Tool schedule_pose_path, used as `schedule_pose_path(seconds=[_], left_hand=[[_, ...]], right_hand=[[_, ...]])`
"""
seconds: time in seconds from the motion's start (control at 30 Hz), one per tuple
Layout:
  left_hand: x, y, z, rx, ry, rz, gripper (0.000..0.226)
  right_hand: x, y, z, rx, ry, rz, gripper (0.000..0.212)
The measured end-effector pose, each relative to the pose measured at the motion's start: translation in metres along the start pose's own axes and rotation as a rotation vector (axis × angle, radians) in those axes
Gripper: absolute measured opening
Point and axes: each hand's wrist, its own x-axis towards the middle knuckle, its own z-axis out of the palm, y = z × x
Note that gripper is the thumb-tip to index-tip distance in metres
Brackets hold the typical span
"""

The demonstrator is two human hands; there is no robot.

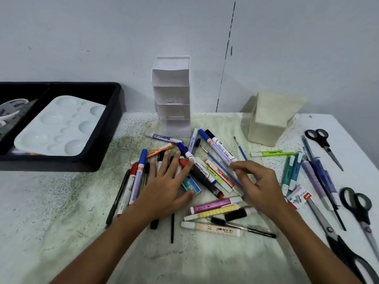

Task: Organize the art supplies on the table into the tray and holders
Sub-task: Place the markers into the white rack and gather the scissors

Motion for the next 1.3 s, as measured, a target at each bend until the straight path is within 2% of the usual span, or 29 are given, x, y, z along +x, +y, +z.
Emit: schedule_pose_path(seconds=[0.07, 0.17, 0.23, 0.33, 0.43, 0.53, 0.67, 0.73, 0.87, 1.03, 1.3], left_hand=[[-0.002, 0.010, -0.004, -0.022, 0.067, 0.058, 0.077], [-0.016, 0.025, 0.000, -0.045, 0.158, 0.246, 0.072], [-0.024, 0.031, 0.008, 0.026, 0.129, 0.327, 0.069], [-0.027, 0.027, 0.013, 0.151, 0.086, 0.299, 0.067], [-0.024, 0.016, 0.010, 0.159, 0.041, 0.216, 0.068], [-0.024, 0.014, 0.006, 0.102, 0.061, 0.204, 0.065], [-0.020, 0.030, 0.003, -0.041, 0.218, 0.292, 0.046], [-0.017, 0.043, 0.004, -0.096, 0.286, 0.339, 0.037], [-0.009, 0.062, 0.009, -0.105, 0.299, 0.304, 0.032], [-0.003, 0.062, 0.007, -0.120, 0.284, 0.303, 0.034], [-0.006, 0.060, 0.004, -0.189, 0.356, 0.343, 0.022]], right_hand=[[-0.010, 0.009, -0.002, -0.161, -0.065, -0.095, 0.025], [-0.027, 0.024, -0.001, -0.359, -0.131, -0.244, 0.032], [-0.031, 0.031, -0.002, -0.479, -0.111, -0.322, 0.029], [-0.023, 0.038, -0.008, -0.569, -0.060, -0.345, 0.026], [-0.018, 0.034, -0.012, -0.529, -0.034, -0.295, 0.025], [-0.024, 0.028, -0.012, -0.405, -0.110, -0.266, 0.024], [-0.035, 0.030, -0.012, -0.352, -0.229, -0.222, 0.024], [-0.037, 0.029, -0.013, -0.342, -0.219, -0.211, 0.025], [-0.034, 0.025, -0.014, -0.338, -0.181, -0.166, 0.026], [-0.032, 0.025, -0.012, -0.317, -0.218, -0.114, 0.029], [-0.025, 0.022, -0.008, -0.247, -0.131, -0.017, 0.023]])
